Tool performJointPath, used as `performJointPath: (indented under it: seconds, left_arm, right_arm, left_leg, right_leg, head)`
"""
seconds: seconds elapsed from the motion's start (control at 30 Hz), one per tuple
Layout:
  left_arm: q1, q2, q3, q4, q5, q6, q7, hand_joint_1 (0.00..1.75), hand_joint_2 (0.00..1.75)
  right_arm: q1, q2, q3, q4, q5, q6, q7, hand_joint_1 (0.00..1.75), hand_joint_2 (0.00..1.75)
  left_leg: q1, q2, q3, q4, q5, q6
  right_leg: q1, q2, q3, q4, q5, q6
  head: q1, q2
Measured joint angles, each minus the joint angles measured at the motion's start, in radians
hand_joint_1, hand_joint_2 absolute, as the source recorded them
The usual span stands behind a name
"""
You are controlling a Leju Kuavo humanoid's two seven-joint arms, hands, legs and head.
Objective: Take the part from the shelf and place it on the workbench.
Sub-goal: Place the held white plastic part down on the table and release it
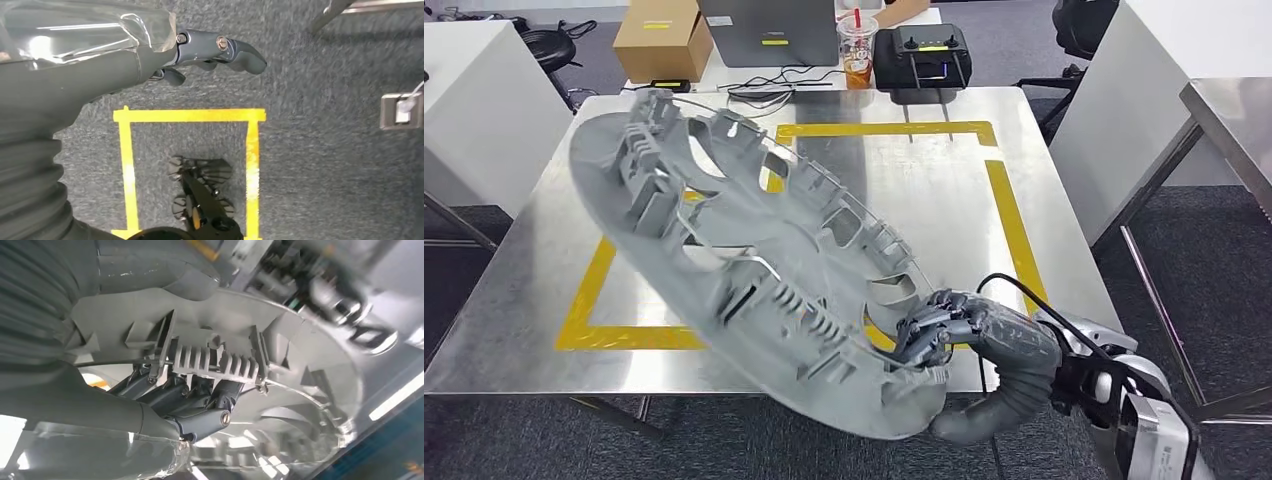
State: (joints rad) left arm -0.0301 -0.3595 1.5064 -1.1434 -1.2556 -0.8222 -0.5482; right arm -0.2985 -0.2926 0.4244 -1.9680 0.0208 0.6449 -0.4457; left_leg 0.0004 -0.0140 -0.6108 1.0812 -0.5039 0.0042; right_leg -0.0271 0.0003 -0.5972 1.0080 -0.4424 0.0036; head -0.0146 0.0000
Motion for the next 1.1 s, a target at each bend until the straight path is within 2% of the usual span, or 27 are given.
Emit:
performJointPath:
  seconds: [0.07, 0.1, 0.13, 0.17, 0.2, 0.23, 0.3, 0.33, 0.43, 0.47, 0.5, 0.57, 0.6, 0.63, 0.67, 0.7, 0.73, 0.8, 0.83, 0.87, 0.97, 1.03, 1.1]
  left_arm:
    - [0.001, 0.000, 0.000, 0.000, 0.009, 0.003, 0.005, 0.00, 1.75]
    - [0.002, 0.001, 0.000, 0.000, 0.017, 0.005, 0.010, 0.00, 1.75]
    - [0.002, 0.000, 0.000, 0.001, 0.028, 0.007, 0.017, 0.00, 1.75]
    - [0.002, 0.000, 0.000, 0.002, 0.042, 0.010, 0.024, 0.00, 1.75]
    - [0.003, 0.000, 0.000, 0.003, 0.056, 0.013, 0.030, 0.00, 1.75]
    - [0.003, 0.000, 0.000, 0.004, 0.068, 0.015, 0.035, 0.00, 1.75]
    - [0.005, 0.001, 0.000, 0.005, 0.086, 0.018, 0.040, 0.00, 1.75]
    - [0.008, 0.001, 0.000, 0.006, 0.091, 0.018, 0.042, 0.00, 1.75]
    - [0.017, 0.001, 0.000, 0.007, 0.095, 0.016, 0.046, 0.00, 1.75]
    - [0.018, 0.001, 0.000, 0.007, 0.095, 0.013, 0.045, 0.00, 1.75]
    - [0.018, 0.001, 0.000, 0.007, 0.094, 0.010, 0.045, 0.00, 1.75]
    - [0.019, 0.001, 0.000, 0.007, 0.089, 0.002, 0.040, 0.00, 1.75]
    - [0.019, 0.000, 0.000, 0.007, 0.086, 0.000, 0.038, 0.00, 1.75]
    - [0.019, 0.000, 0.000, 0.007, 0.082, -0.003, 0.034, 0.00, 1.75]
    - [0.019, 0.000, 0.000, 0.007, 0.078, -0.005, 0.032, 0.00, 1.75]
    - [0.019, 0.000, 0.000, 0.007, 0.076, -0.007, 0.030, 0.00, 1.75]
    - [0.019, 0.000, 0.000, 0.007, 0.074, -0.009, 0.029, 0.00, 1.75]
    - [0.020, -0.001, 0.000, 0.009, 0.072, -0.013, 0.027, 0.00, 1.75]
    - [0.020, -0.001, 0.000, 0.009, 0.072, -0.015, 0.027, 0.00, 1.75]
    - [0.021, -0.001, 0.000, 0.010, 0.072, -0.018, 0.026, 0.00, 1.75]
    - [0.022, -0.001, 0.000, 0.010, 0.071, -0.022, 0.024, 0.00, 1.75]
    - [0.022, -0.001, 0.000, 0.012, 0.071, -0.019, 0.023, 0.00, 1.75]
    - [0.022, -0.001, 0.000, 0.014, 0.071, -0.014, 0.022, 0.00, 1.75]
  right_arm:
    - [-0.007, -0.006, -0.001, 0.007, 0.027, -0.015, 0.003, 1.61, 1.75]
    - [-0.011, -0.009, 0.000, 0.010, 0.058, -0.031, 0.007, 1.61, 1.75]
    - [-0.018, -0.013, 0.003, 0.013, 0.106, -0.058, 0.015, 1.61, 1.75]
    - [-0.027, -0.018, 0.006, 0.020, 0.172, -0.093, 0.028, 1.61, 1.75]
    - [-0.039, -0.026, 0.009, 0.030, 0.246, -0.132, 0.044, 1.61, 1.75]
    - [-0.053, -0.036, 0.012, 0.042, 0.319, -0.169, 0.062, 1.61, 1.75]
    - [-0.081, -0.061, 0.015, 0.074, 0.447, -0.225, 0.099, 1.61, 1.75]
    - [-0.094, -0.074, 0.016, 0.091, 0.499, -0.243, 0.115, 1.61, 1.75]
    - [-0.131, -0.113, 0.027, 0.134, 0.607, -0.272, 0.148, 1.61, 1.75]
    - [-0.144, -0.126, 0.032, 0.149, 0.629, -0.277, 0.156, 1.61, 1.75]
    - [-0.156, -0.138, 0.036, 0.164, 0.646, -0.280, 0.163, 1.61, 1.75]
    - [-0.176, -0.161, 0.047, 0.203, 0.676, -0.284, 0.180, 1.61, 1.75]
    - [-0.183, -0.172, 0.052, 0.225, 0.690, -0.284, 0.189, 1.61, 1.75]
    - [-0.190, -0.182, 0.057, 0.251, 0.704, -0.283, 0.199, 1.61, 1.75]
    - [-0.199, -0.193, 0.062, 0.280, 0.715, -0.282, 0.207, 1.61, 1.75]
    - [-0.209, -0.205, 0.068, 0.312, 0.724, -0.279, 0.211, 1.61, 1.75]
    - [-0.221, -0.216, 0.074, 0.348, 0.731, -0.276, 0.213, 1.61, 1.75]
    - [-0.250, -0.234, 0.086, 0.421, 0.741, -0.269, 0.206, 1.61, 1.75]
    - [-0.263, -0.238, 0.092, 0.456, 0.745, -0.266, 0.199, 1.61, 1.75]
    - [-0.276, -0.241, 0.100, 0.489, 0.750, -0.263, 0.190, 1.61, 1.75]
    - [-0.322, -0.242, 0.135, 0.587, 0.763, -0.255, 0.151, 1.61, 1.75]
    - [-0.351, -0.237, 0.162, 0.643, 0.766, -0.252, 0.128, 1.61, 1.75]
    - [-0.372, -0.230, 0.186, 0.688, 0.766, -0.252, 0.114, 1.61, 1.75]
  left_leg:
    - [0.007, 0.002, -0.067, 0.133, -0.058, -0.011]
    - [0.010, 0.003, -0.099, 0.192, -0.076, -0.015]
    - [0.013, 0.005, -0.117, 0.219, -0.075, -0.016]
    - [0.014, 0.006, -0.114, 0.204, -0.054, -0.016]
    - [0.015, 0.007, -0.093, 0.152, -0.019, -0.015]
    - [0.016, 0.008, -0.059, 0.076, 0.019, -0.012]
    - [0.012, 0.008, -0.007, -0.037, 0.060, -0.005]
    - [0.009, 0.008, 0.002, -0.060, 0.064, 0.000]
    - [0.003, 0.007, 0.005, -0.071, 0.068, 0.019]
    - [0.004, 0.007, 0.011, -0.077, 0.072, 0.028]
    - [0.005, 0.007, 0.016, -0.083, 0.076, 0.035]
    - [0.003, 0.005, 0.018, -0.086, 0.077, 0.043]
    - [0.000, 0.004, 0.018, -0.085, 0.076, 0.045]
    - [-0.001, 0.002, 0.018, -0.085, 0.075, 0.046]
    - [-0.003, -0.001, 0.019, -0.085, 0.074, 0.047]
    - [-0.004, -0.003, 0.021, -0.084, 0.073, 0.046]
    - [-0.004, -0.005, 0.022, -0.082, 0.072, 0.045]
    - [-0.010, -0.008, 0.019, -0.075, 0.066, 0.039]
    - [-0.012, -0.009, 0.016, -0.071, 0.063, 0.036]
    - [-0.014, -0.008, 0.014, -0.069, 0.062, 0.032]
    - [-0.010, -0.005, 0.006, -0.054, 0.049, 0.018]
    - [-0.003, -0.001, -0.034, 0.025, 0.006, 0.002]
    - [0.005, 0.002, -0.104, 0.158, -0.047, -0.010]
  right_leg:
    - [0.001, -0.001, 0.002, 0.000, -0.002, -0.004]
    - [0.001, -0.001, 0.003, 0.000, -0.003, -0.004]
    - [0.001, -0.001, 0.005, 0.000, -0.004, -0.004]
    - [0.001, 0.000, 0.007, 0.000, -0.005, -0.004]
    - [0.001, 0.000, 0.010, 0.000, -0.006, -0.003]
    - [0.001, 0.000, 0.013, 0.000, -0.007, -0.002]
    - [0.006, 0.000, 0.013, 0.001, -0.009, 0.005]
    - [0.007, 0.000, 0.012, 0.001, -0.010, 0.011]
    - [0.004, 0.000, 0.008, -0.001, -0.009, 0.029]
    - [0.003, 0.000, -0.001, 0.017, -0.019, 0.030]
    - [0.003, -0.001, -0.019, 0.053, -0.037, 0.028]
    - [0.004, -0.001, -0.085, 0.185, -0.089, 0.018]
    - [0.004, -0.001, -0.118, 0.248, -0.108, 0.017]
    - [0.004, -0.001, -0.141, 0.287, -0.116, 0.020]
    - [0.004, -0.001, -0.144, 0.284, -0.106, 0.025]
    - [0.004, -0.001, -0.127, 0.241, -0.083, 0.033]
    - [0.004, -0.001, -0.095, 0.168, -0.052, 0.039]
    - [0.006, -0.001, -0.034, 0.040, -0.002, 0.037]
    - [0.008, -0.001, -0.020, 0.009, 0.009, 0.033]
    - [0.011, -0.001, -0.016, 0.001, 0.012, 0.026]
    - [0.005, 0.001, -0.015, -0.003, 0.015, 0.014]
    - [0.000, 0.001, -0.012, -0.004, 0.015, 0.007]
    - [0.000, 0.001, -0.012, -0.004, 0.014, 0.003]
  head:
    - [-0.004, 0.000]
    - [-0.004, 0.000]
    - [-0.004, 0.000]
    - [-0.004, 0.000]
    - [-0.004, 0.000]
    - [-0.004, 0.000]
    - [-0.003, 0.000]
    - [-0.003, 0.000]
    - [-0.003, 0.000]
    - [-0.002, 0.000]
    - [-0.002, 0.000]
    - [-0.001, 0.000]
    - [-0.001, 0.000]
    - [-0.001, 0.000]
    - [0.000, 0.000]
    - [0.000, 0.000]
    - [0.000, 0.000]
    - [0.000, 0.000]
    - [0.000, 0.000]
    - [-0.001, 0.000]
    - [-0.002, 0.000]
    - [-0.006, 0.000]
    - [-0.007, 0.000]
